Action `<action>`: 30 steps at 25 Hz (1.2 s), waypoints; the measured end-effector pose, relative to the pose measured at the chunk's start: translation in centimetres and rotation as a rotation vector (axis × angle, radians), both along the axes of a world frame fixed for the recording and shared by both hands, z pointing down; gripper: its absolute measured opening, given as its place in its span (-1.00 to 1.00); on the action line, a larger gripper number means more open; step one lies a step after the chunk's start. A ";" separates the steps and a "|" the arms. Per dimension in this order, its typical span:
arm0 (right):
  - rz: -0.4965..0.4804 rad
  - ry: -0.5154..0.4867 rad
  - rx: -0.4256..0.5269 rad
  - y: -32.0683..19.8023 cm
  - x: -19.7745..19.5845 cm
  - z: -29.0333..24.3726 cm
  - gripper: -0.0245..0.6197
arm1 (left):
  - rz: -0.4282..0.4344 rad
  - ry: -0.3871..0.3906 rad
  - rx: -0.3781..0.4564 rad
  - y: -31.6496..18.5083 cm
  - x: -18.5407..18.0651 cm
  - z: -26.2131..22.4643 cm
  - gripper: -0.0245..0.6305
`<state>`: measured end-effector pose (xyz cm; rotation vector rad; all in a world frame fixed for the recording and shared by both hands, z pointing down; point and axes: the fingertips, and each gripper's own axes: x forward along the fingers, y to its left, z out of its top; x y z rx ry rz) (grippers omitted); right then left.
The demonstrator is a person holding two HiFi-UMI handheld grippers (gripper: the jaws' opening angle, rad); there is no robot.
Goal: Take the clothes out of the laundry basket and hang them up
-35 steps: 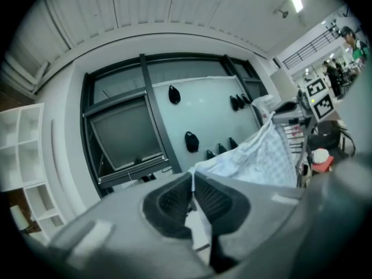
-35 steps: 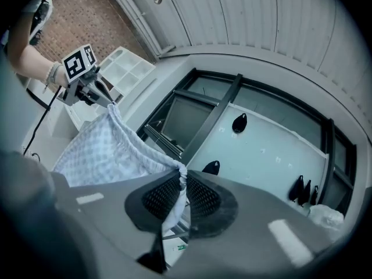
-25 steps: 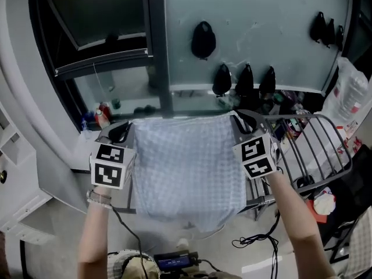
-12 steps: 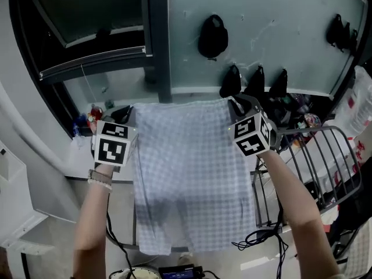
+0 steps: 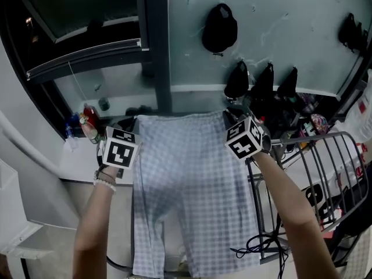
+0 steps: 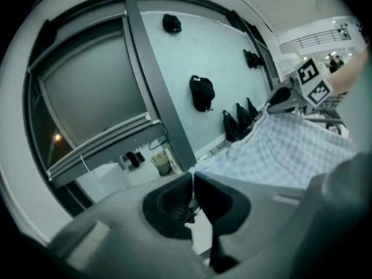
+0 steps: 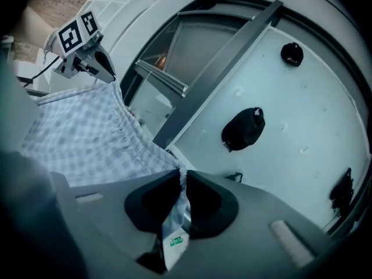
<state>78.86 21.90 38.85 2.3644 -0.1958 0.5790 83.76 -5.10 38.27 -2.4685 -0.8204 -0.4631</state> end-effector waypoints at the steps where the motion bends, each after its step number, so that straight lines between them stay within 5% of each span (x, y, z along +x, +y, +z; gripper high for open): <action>1: 0.001 -0.031 -0.008 0.1 0.2 1.7 -0.81 | -0.002 -0.024 0.002 0.2 0.3 1.7 -0.91; 7: -0.022 -0.194 0.002 -0.1 0.8 8.9 -0.81 | 0.004 -0.132 0.064 0.6 1.3 9.8 -0.89; 9: -0.033 -0.230 0.016 -0.3 0.5 10.1 -0.79 | 0.027 -0.165 0.070 0.8 1.0 10.8 -0.72; 14: -0.023 -0.285 0.116 -0.4 -1.1 11.0 -0.32 | 0.065 -0.256 0.023 1.6 -1.1 11.7 -0.30; 17: -0.015 -0.214 0.236 -0.7 -2.1 8.6 -0.32 | 0.036 -0.208 -0.035 0.9 -2.2 9.6 -0.31; 19: -0.047 -0.176 0.340 -2.1 -3.2 6.7 -0.34 | 0.015 -0.148 -0.075 0.2 -3.1 7.5 -0.67; 22: -0.085 -0.112 0.433 -4.0 -5.3 3.4 -0.48 | -0.008 -0.072 -0.125 -0.8 -5.6 4.2 -0.88; 25: -0.139 -0.020 0.474 -5.9 -8.3 -0.2 -0.83 | -0.037 -0.016 -0.166 -2.0 -9.4 0.8 -0.94; 30: -0.287 0.030 0.538 -9.7 -15.0 -4.6 -0.89 | -0.080 0.073 -0.163 -4.8 -17.7 -4.7 -0.94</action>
